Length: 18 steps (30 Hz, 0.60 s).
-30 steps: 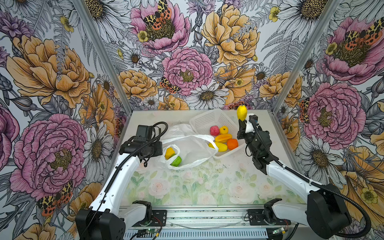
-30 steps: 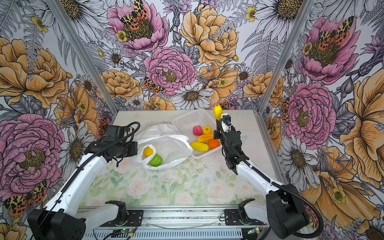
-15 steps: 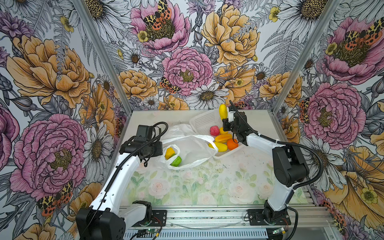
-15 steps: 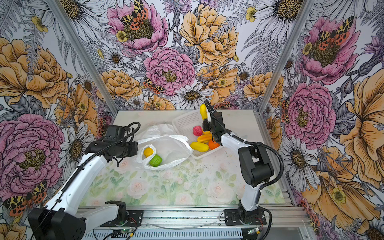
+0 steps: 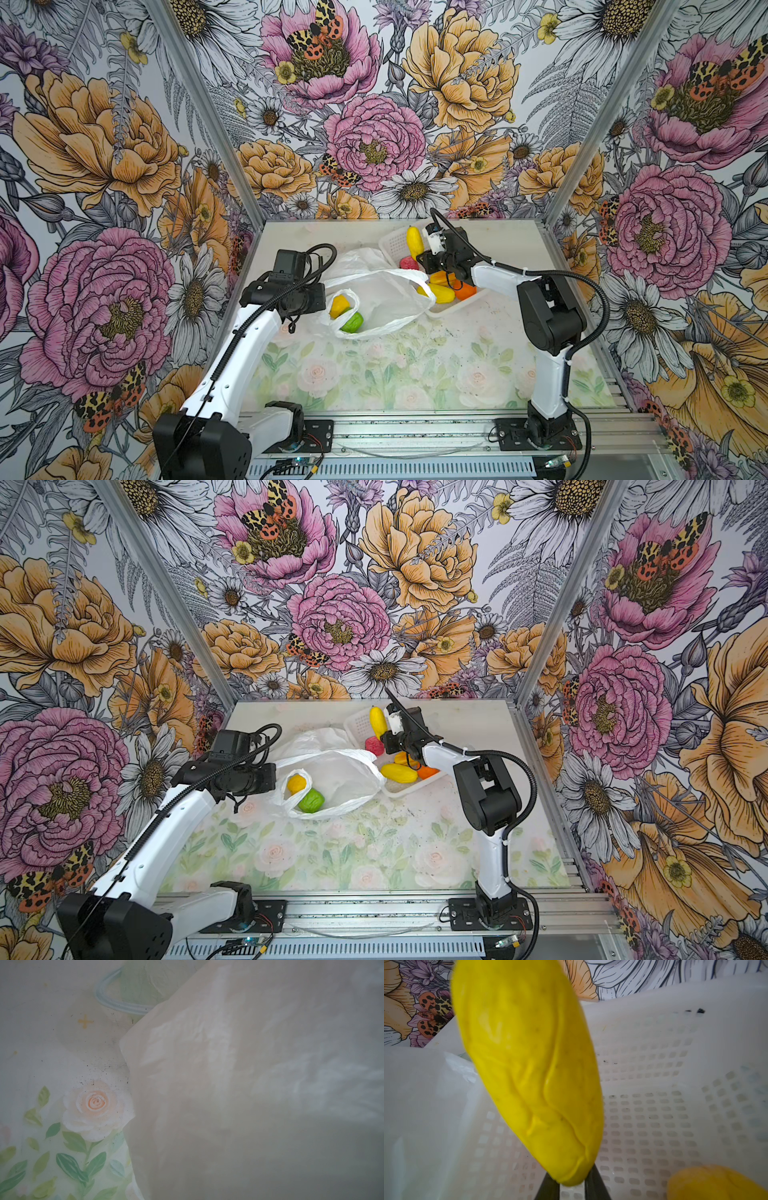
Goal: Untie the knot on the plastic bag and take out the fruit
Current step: 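Lower the long yellow fruit into the basket and open the right gripper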
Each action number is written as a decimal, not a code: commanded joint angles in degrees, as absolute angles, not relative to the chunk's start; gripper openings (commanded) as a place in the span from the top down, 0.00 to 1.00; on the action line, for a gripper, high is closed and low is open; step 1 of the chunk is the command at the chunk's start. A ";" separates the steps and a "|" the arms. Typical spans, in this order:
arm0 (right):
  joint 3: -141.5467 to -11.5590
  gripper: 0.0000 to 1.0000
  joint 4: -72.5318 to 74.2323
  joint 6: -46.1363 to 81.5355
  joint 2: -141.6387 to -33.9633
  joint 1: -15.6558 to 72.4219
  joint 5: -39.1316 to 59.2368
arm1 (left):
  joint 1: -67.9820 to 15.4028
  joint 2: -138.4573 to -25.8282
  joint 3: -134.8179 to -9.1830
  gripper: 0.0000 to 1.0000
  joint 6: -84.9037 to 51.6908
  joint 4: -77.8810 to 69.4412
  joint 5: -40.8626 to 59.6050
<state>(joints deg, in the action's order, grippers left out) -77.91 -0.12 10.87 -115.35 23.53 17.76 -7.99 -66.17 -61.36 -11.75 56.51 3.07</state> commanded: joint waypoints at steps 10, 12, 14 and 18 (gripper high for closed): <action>-72.54 0.81 -1.05 16.52 -110.35 20.81 14.26 | -7.36 -66.51 -60.78 1.00 -11.00 55.12 4.18; -71.51 0.80 -1.20 17.78 -109.78 19.39 13.90 | -7.39 -66.60 -60.82 1.00 -11.02 55.11 4.16; -71.22 0.78 -1.58 18.09 -110.14 18.93 12.68 | -7.39 -66.54 -60.82 1.00 -11.06 55.14 4.23; -73.54 0.74 -3.36 18.13 -113.65 18.69 13.75 | -7.47 -66.54 -60.79 1.00 -11.01 55.11 4.19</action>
<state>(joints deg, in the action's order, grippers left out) -71.70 -2.46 16.93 -112.62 18.20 14.22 -7.99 -66.28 -61.36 -11.75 56.51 3.09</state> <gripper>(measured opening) 0.255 0.050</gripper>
